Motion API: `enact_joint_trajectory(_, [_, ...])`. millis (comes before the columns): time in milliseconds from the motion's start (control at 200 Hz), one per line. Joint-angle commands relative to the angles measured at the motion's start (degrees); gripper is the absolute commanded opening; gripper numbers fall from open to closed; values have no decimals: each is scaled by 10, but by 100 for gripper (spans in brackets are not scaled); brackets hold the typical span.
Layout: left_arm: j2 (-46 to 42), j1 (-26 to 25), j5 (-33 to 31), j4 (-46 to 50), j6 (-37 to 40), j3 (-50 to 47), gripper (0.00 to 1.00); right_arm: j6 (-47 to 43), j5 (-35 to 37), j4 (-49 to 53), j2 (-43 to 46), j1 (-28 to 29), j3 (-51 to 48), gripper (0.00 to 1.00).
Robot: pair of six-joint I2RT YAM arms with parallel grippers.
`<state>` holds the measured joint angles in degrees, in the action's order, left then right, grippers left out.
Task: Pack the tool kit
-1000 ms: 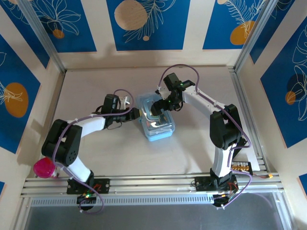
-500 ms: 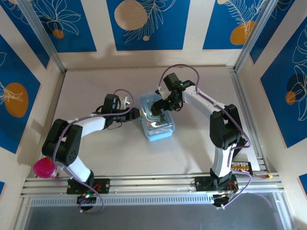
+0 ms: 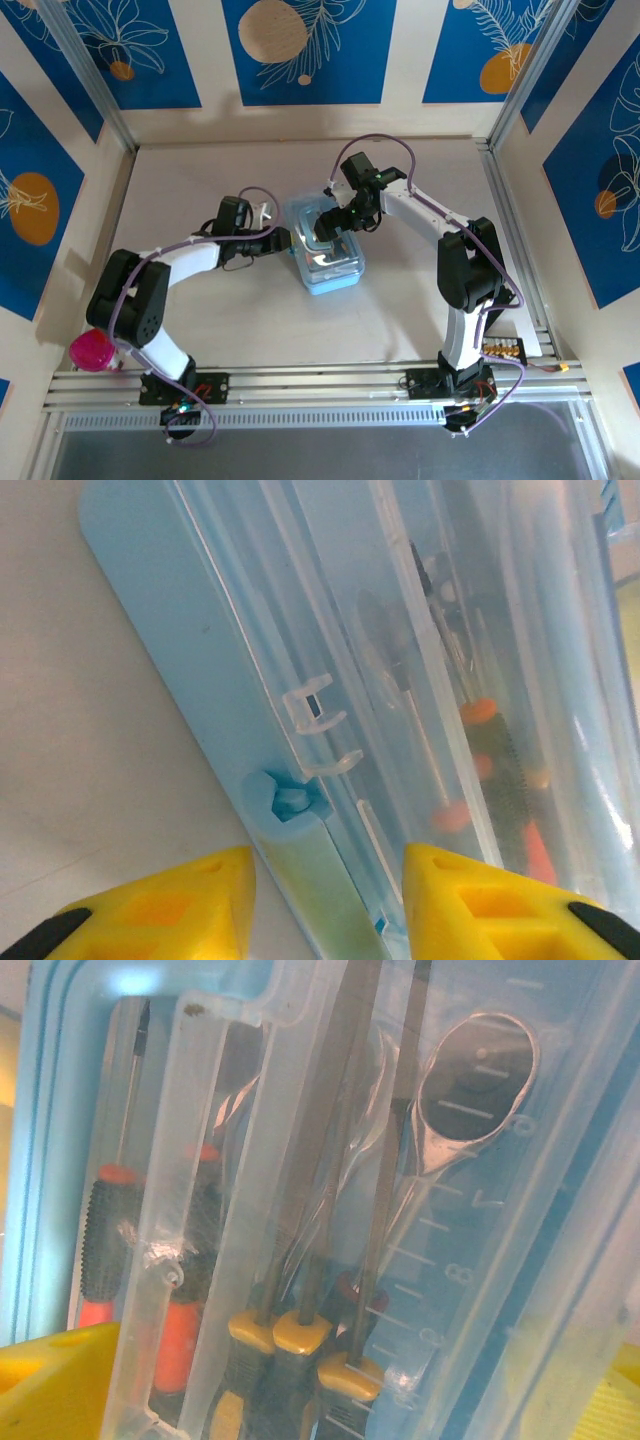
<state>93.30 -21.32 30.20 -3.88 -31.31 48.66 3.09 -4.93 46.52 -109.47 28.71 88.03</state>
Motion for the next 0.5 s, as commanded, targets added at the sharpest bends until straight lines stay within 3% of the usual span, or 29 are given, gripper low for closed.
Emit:
enact_joint_trajectory(0, [-8, -9, -28, 86, 41, 12, 43, 5, 2, 61, -109, 34, -65, 93])
enact_joint_trajectory(495, [6, -10, -27, 73, 35, 15, 36, 5, 4, 61, -109, 35, -66, 93])
